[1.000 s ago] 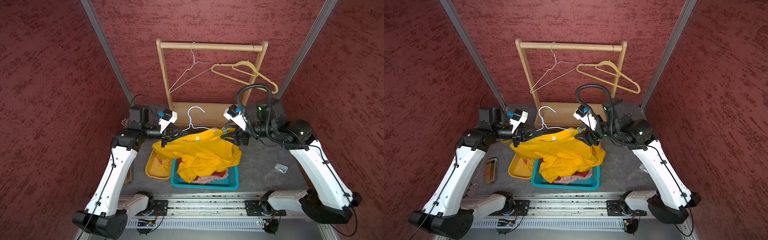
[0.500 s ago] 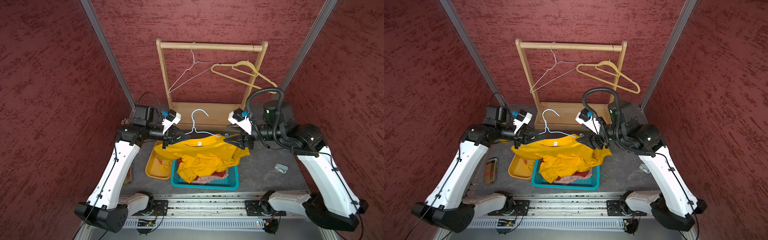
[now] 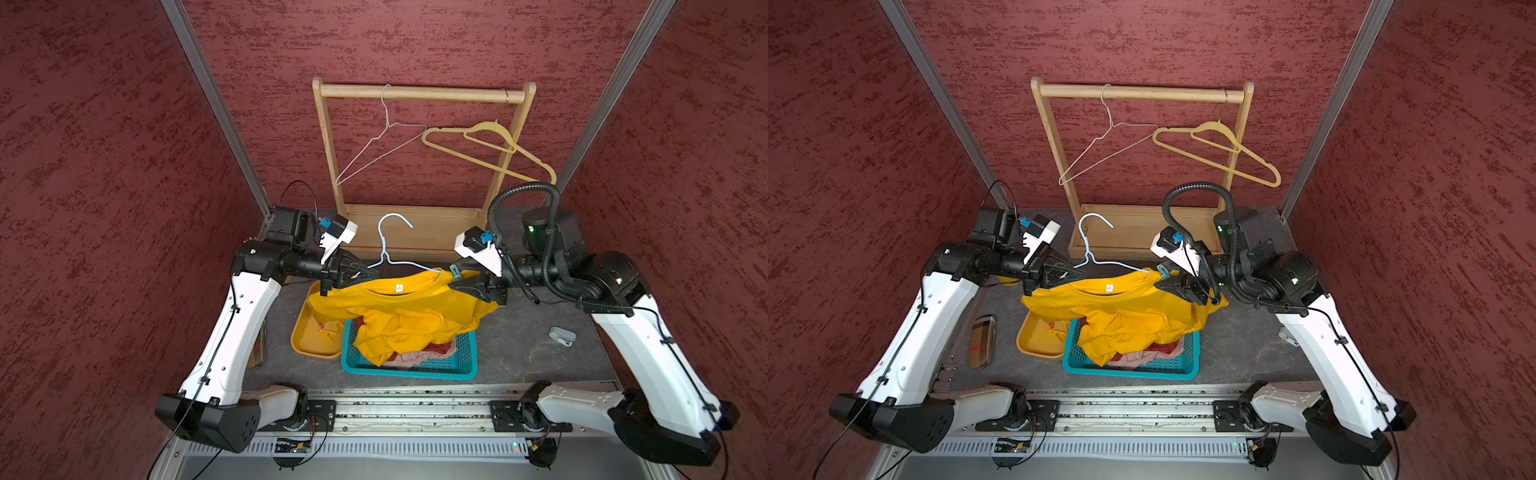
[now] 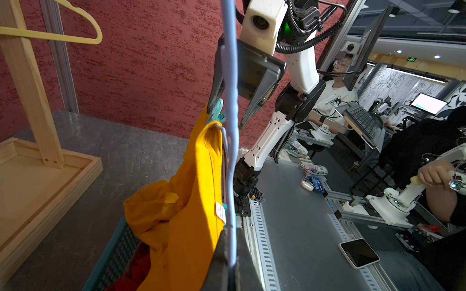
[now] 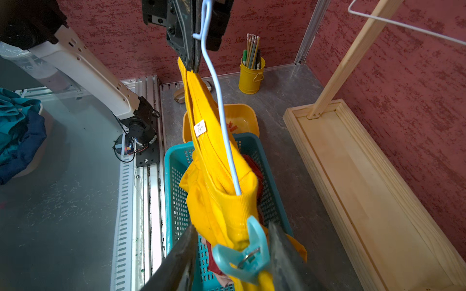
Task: Remove the clothespins securing t-shirts to the hanger
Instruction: Remove the clothespin from the hanger.
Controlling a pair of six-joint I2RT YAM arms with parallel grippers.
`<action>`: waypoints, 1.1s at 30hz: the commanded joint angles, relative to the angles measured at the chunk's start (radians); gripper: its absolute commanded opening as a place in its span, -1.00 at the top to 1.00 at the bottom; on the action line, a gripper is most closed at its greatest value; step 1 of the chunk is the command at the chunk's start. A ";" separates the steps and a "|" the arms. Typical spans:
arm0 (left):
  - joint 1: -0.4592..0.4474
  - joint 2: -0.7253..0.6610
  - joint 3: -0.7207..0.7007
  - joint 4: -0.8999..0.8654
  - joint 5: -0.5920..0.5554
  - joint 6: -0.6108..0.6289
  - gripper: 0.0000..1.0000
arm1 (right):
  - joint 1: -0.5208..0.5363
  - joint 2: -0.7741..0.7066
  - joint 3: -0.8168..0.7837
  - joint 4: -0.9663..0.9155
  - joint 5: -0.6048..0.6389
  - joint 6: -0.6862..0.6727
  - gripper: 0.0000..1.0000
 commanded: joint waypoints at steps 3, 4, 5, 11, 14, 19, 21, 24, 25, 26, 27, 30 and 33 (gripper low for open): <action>0.009 -0.016 0.011 0.009 0.073 0.008 1.00 | -0.004 -0.004 0.006 0.034 -0.049 -0.032 0.26; 0.009 -0.018 0.009 0.014 0.070 0.005 1.00 | -0.005 -0.004 0.008 0.040 -0.050 -0.032 0.29; 0.009 -0.019 0.005 0.017 0.066 0.002 1.00 | -0.004 -0.003 0.010 0.044 -0.049 -0.030 0.31; 0.013 -0.027 -0.005 0.041 0.038 -0.015 1.00 | -0.004 0.001 0.005 0.058 -0.054 -0.013 0.44; 0.013 -0.026 -0.003 0.046 0.033 -0.020 1.00 | -0.004 -0.002 -0.008 0.074 -0.052 0.001 0.56; 0.013 -0.025 -0.006 0.059 0.016 -0.027 1.00 | -0.004 -0.018 -0.051 0.110 -0.058 0.035 0.77; 0.013 -0.025 -0.008 0.063 -0.005 -0.032 1.00 | -0.004 -0.027 -0.075 0.129 -0.059 0.055 1.00; 0.013 -0.027 -0.008 0.075 -0.049 -0.037 1.00 | -0.004 -0.046 -0.110 0.167 -0.041 0.085 1.00; 0.013 -0.028 -0.008 0.080 -0.061 -0.038 1.00 | -0.004 -0.054 -0.123 0.185 -0.033 0.095 1.00; 0.013 -0.030 -0.009 0.089 -0.076 -0.040 1.00 | -0.004 -0.064 -0.137 0.208 -0.019 0.109 1.00; 0.010 -0.033 -0.009 0.095 -0.093 -0.043 1.00 | -0.004 -0.074 -0.152 0.237 0.000 0.126 1.00; 0.008 -0.036 0.003 0.098 -0.167 -0.039 1.00 | -0.004 -0.118 -0.214 0.357 0.082 0.190 1.00; 0.007 -0.023 0.043 0.077 -0.209 -0.013 1.00 | -0.004 -0.161 -0.306 0.508 0.215 0.269 1.00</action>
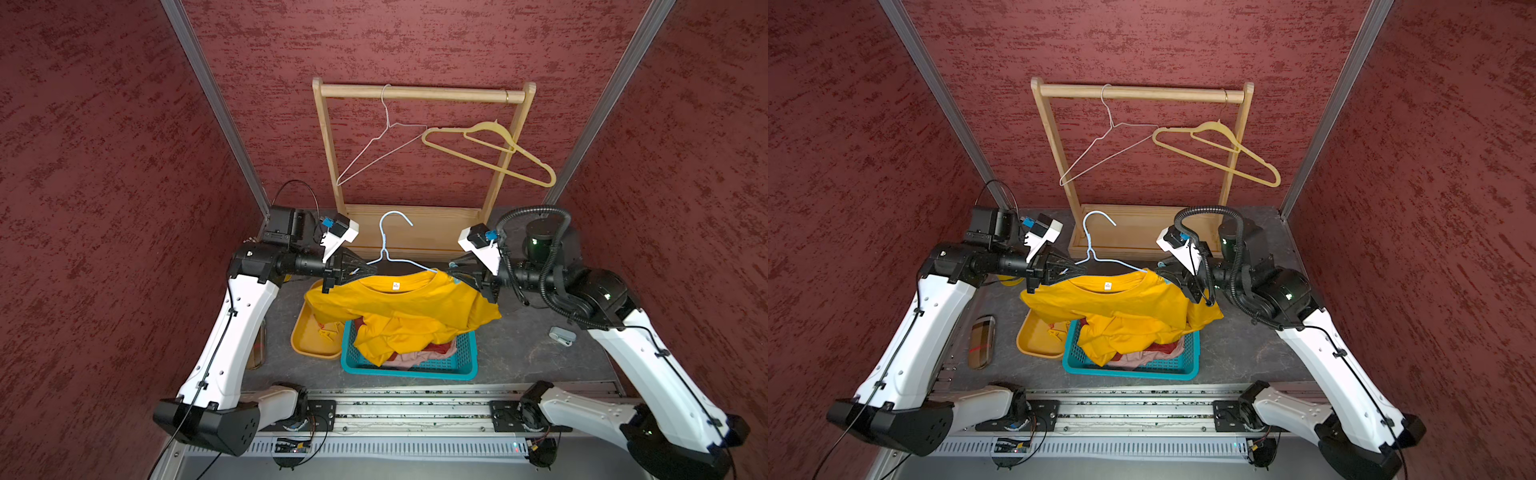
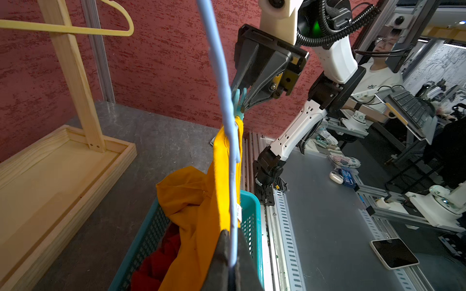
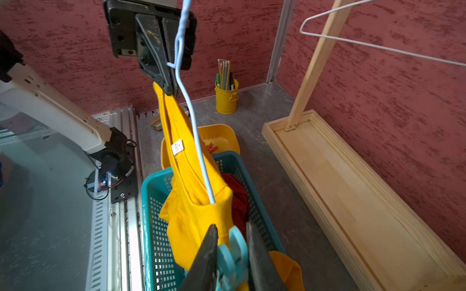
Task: Remove the clothespins securing t-shirts to the hanger
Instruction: Remove the clothespin from the hanger, then place the hanger in the basket.
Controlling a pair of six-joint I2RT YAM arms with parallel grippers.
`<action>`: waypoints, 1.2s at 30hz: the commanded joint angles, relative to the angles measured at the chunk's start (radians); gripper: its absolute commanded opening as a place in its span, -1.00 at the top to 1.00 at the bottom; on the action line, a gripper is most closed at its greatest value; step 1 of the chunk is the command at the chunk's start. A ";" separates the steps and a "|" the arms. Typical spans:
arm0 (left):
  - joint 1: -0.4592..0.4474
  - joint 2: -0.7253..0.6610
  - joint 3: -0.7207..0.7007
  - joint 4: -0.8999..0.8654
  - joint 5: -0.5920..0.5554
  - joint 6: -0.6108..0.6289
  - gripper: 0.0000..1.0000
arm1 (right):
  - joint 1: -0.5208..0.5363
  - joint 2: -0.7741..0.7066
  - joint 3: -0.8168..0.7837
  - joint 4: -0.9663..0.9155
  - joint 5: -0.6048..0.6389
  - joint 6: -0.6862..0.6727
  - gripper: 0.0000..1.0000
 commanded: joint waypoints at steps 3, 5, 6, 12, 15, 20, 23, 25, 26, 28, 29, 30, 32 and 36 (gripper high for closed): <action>-0.025 -0.006 0.057 0.058 -0.122 0.010 1.00 | -0.002 -0.060 -0.153 0.342 0.231 0.195 1.00; -0.049 -0.022 0.041 0.127 -0.193 -0.012 1.00 | 0.000 -0.071 -0.210 0.426 0.237 0.249 1.00; -0.058 -0.031 0.032 0.156 -0.222 -0.018 1.00 | 0.000 -0.075 -0.230 0.461 0.233 0.272 1.00; -0.065 -0.031 0.020 0.142 -0.296 0.015 1.00 | 0.002 -0.127 -0.290 0.615 0.326 0.333 1.00; -0.067 -0.030 0.001 0.121 -0.319 0.032 1.00 | 0.002 -0.150 -0.303 0.670 0.346 0.343 1.00; -0.068 -0.031 -0.031 0.112 -0.331 0.049 1.00 | 0.002 -0.156 -0.293 0.688 0.332 0.350 1.00; -0.085 -0.021 -0.042 0.123 -0.261 0.040 1.00 | 0.002 -0.155 -0.279 0.674 0.339 0.355 1.00; -0.122 -0.004 -0.040 0.136 -0.237 0.023 1.00 | 0.002 -0.160 -0.270 0.666 0.349 0.358 1.00; -0.145 0.007 -0.036 0.135 -0.233 0.019 1.00 | 0.002 -0.162 -0.267 0.662 0.352 0.359 1.00; -0.192 0.035 -0.017 0.120 -0.211 0.013 1.00 | 0.002 -0.168 -0.260 0.653 0.362 0.365 1.00; -0.208 0.046 -0.011 0.118 -0.191 0.003 1.00 | 0.001 -0.172 -0.258 0.651 0.368 0.368 1.00; -0.223 0.057 -0.010 0.126 -0.160 -0.015 1.00 | 0.001 -0.177 -0.256 0.645 0.377 0.370 1.00; -0.248 0.074 -0.023 0.165 -0.096 -0.063 1.00 | 0.002 -0.187 -0.253 0.635 0.392 0.373 1.00; -0.299 0.090 -0.169 0.446 -0.048 -0.291 1.00 | 0.002 -0.208 -0.262 0.619 0.436 0.396 1.00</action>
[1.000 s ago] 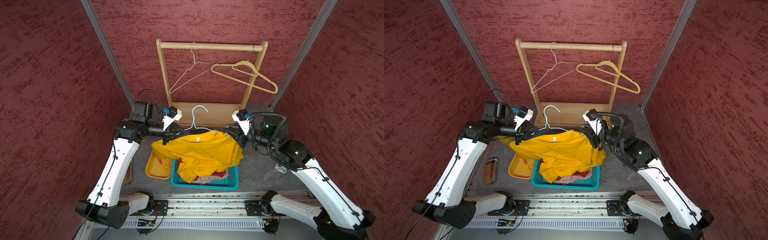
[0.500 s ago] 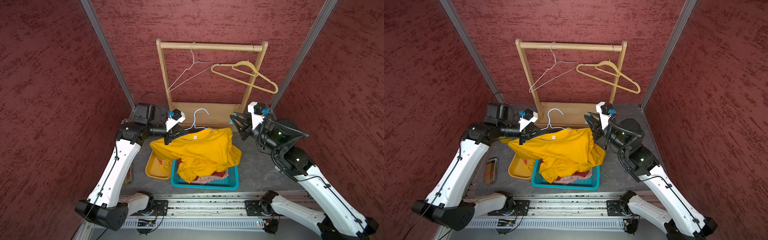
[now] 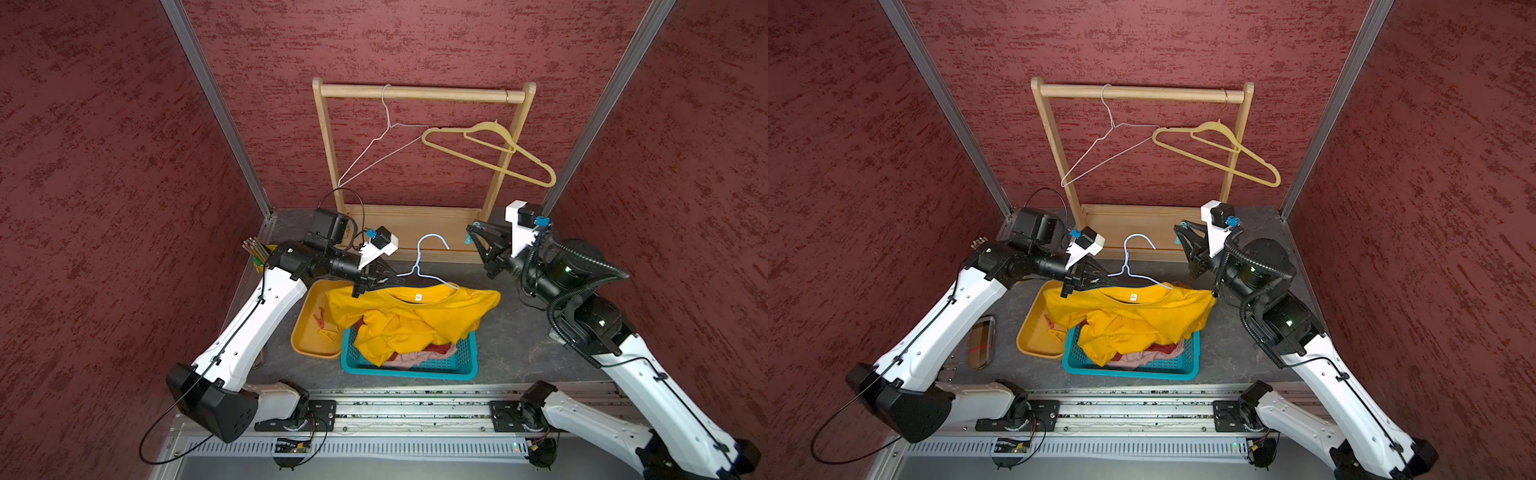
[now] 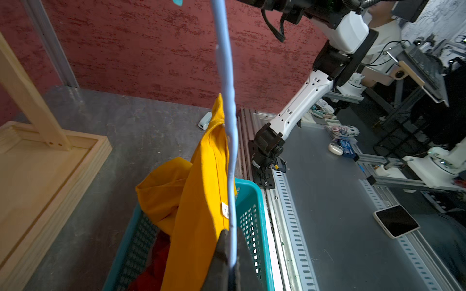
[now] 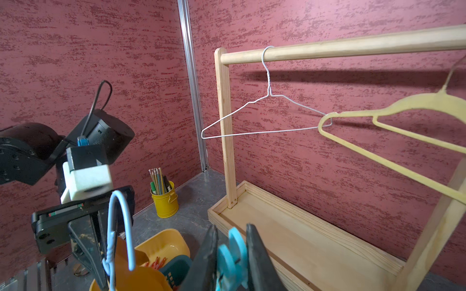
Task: Remove the clothespins securing t-shirts to the hanger
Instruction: Place the hanger in the basket, then place the clothespin in the storage box.
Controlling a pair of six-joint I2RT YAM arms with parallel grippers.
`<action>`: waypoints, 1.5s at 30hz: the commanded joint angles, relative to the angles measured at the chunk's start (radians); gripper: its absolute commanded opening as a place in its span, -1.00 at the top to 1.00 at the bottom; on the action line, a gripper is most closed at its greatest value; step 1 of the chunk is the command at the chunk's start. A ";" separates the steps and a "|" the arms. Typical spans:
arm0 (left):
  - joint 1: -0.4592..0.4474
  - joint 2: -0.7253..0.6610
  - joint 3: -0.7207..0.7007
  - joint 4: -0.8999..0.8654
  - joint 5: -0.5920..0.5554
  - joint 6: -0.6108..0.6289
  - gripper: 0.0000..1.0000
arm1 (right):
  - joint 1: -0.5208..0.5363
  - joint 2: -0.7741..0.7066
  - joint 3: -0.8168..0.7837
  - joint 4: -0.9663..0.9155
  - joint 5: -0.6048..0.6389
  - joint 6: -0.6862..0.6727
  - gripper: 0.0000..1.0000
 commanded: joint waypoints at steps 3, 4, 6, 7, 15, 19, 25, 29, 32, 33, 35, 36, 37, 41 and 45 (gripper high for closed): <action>-0.065 0.046 -0.200 0.425 0.013 -0.369 0.99 | 0.001 -0.022 0.019 -0.021 0.081 0.080 1.00; -0.074 0.069 -0.216 0.449 -0.029 -0.423 0.89 | 0.001 -0.022 0.014 -0.025 0.084 0.096 1.00; -0.090 0.134 -0.204 0.413 -0.112 -0.477 0.72 | 0.001 -0.019 -0.008 -0.026 0.086 0.134 1.00; -0.093 0.160 -0.193 0.379 -0.151 -0.485 0.65 | 0.002 -0.020 -0.019 -0.025 0.086 0.152 1.00; -0.103 0.111 -0.241 0.375 -0.548 -0.456 -0.20 | 0.001 -0.024 -0.189 0.068 0.094 0.382 1.00; -0.105 -0.025 -0.305 0.484 -0.771 -0.462 -0.24 | 0.002 -0.026 -0.296 0.170 0.090 0.522 1.00; -0.208 -0.163 -0.387 0.720 -0.973 -0.398 -0.16 | 0.002 0.023 -0.374 0.258 0.059 0.733 1.00; -0.357 -0.124 -0.407 0.889 -1.100 -0.314 -0.12 | 0.002 0.076 -0.358 0.244 0.020 0.809 1.00; -0.436 -0.052 -0.392 0.967 -1.138 -0.266 -0.12 | 0.002 0.091 -0.351 0.237 0.004 0.855 0.99; -0.450 -0.031 -0.385 0.983 -1.143 -0.249 -0.13 | 0.001 0.092 -0.350 0.231 0.002 0.869 0.98; -0.472 0.016 -0.366 1.010 -1.170 -0.220 -0.13 | 0.002 0.098 -0.339 0.206 0.000 0.891 0.94; -0.474 0.034 -0.355 1.009 -1.185 -0.214 -0.13 | 0.002 0.101 -0.333 0.193 -0.004 0.895 0.94; -0.472 0.052 -0.338 1.004 -1.203 -0.215 -0.13 | 0.002 0.104 -0.326 0.178 -0.008 0.897 0.94; -0.453 0.100 -0.281 0.970 -1.191 -0.226 -0.07 | 0.001 0.102 -0.329 0.162 -0.019 0.914 0.94; -0.447 0.120 -0.267 0.984 -1.183 -0.230 0.09 | 0.002 0.094 -0.349 0.178 -0.019 0.926 0.94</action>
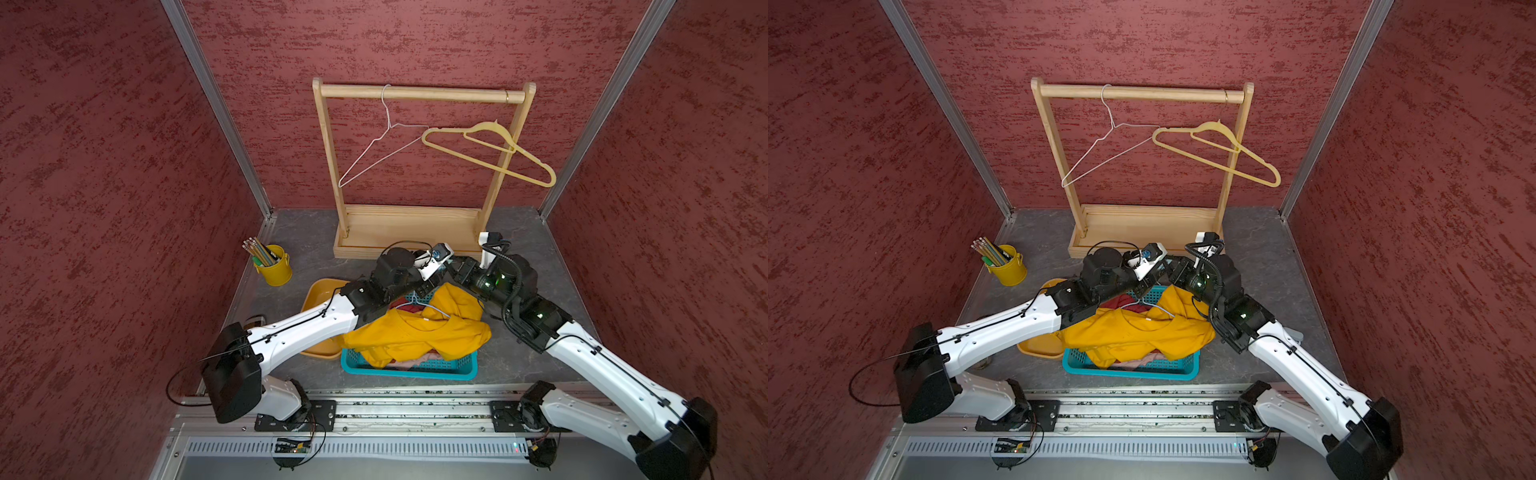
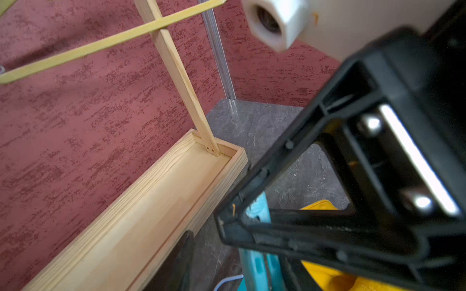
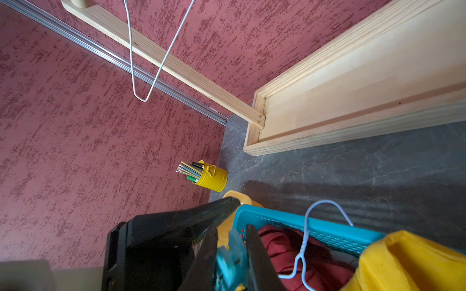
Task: Remove the clothespins securing t-shirts to the hanger
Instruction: Place the clothespin in the storage box.
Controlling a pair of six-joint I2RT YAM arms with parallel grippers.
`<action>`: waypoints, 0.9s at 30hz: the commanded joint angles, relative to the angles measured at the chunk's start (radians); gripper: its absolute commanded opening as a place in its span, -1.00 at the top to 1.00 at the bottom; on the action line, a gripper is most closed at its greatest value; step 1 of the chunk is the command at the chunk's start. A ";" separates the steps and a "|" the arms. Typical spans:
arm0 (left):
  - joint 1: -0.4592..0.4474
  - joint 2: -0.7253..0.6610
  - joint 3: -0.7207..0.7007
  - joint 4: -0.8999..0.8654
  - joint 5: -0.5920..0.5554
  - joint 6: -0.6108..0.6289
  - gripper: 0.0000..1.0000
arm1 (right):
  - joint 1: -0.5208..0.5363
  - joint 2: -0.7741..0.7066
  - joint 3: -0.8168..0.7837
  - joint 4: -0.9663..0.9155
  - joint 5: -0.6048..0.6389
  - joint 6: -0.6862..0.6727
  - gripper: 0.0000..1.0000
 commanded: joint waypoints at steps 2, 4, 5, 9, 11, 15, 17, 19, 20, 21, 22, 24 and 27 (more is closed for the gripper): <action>0.007 0.013 0.028 0.054 -0.004 0.002 0.21 | 0.001 -0.011 0.007 0.008 -0.008 0.043 0.94; 0.007 0.020 0.026 0.061 -0.004 0.001 0.38 | 0.001 -0.006 0.007 0.011 -0.011 0.043 0.90; 0.007 0.024 0.026 0.061 -0.005 0.002 0.53 | 0.001 -0.004 0.008 0.017 -0.016 0.043 0.86; 0.008 0.024 0.015 0.074 -0.019 0.004 1.00 | 0.001 0.002 0.010 0.034 -0.031 0.039 0.65; 0.010 0.016 0.004 0.085 -0.018 0.003 1.00 | 0.001 0.003 0.010 0.035 -0.028 0.032 0.50; 0.017 -0.006 -0.005 0.059 -0.013 -0.001 1.00 | 0.001 -0.003 0.012 0.024 -0.005 0.019 0.13; 0.018 -0.022 -0.010 0.031 -0.020 -0.001 1.00 | 0.000 -0.009 0.022 0.005 0.012 0.005 -0.02; 0.022 -0.048 -0.027 0.006 -0.031 -0.010 1.00 | 0.000 -0.019 0.049 -0.040 0.040 -0.015 -0.11; 0.026 -0.061 -0.038 -0.004 -0.038 -0.020 1.00 | 0.000 -0.024 0.061 -0.066 0.054 -0.022 -0.14; 0.033 -0.079 -0.053 -0.014 -0.041 -0.037 1.00 | 0.000 -0.033 0.076 -0.094 0.069 -0.031 -0.18; 0.045 -0.099 -0.068 -0.026 -0.043 -0.057 1.00 | 0.000 -0.042 0.089 -0.118 0.082 -0.041 -0.21; 0.068 -0.143 -0.094 -0.059 -0.043 -0.096 1.00 | 0.000 -0.067 0.097 -0.155 0.110 -0.061 -0.24; 0.109 -0.235 -0.132 -0.137 -0.060 -0.152 1.00 | 0.000 -0.109 0.077 -0.175 0.157 -0.072 -0.26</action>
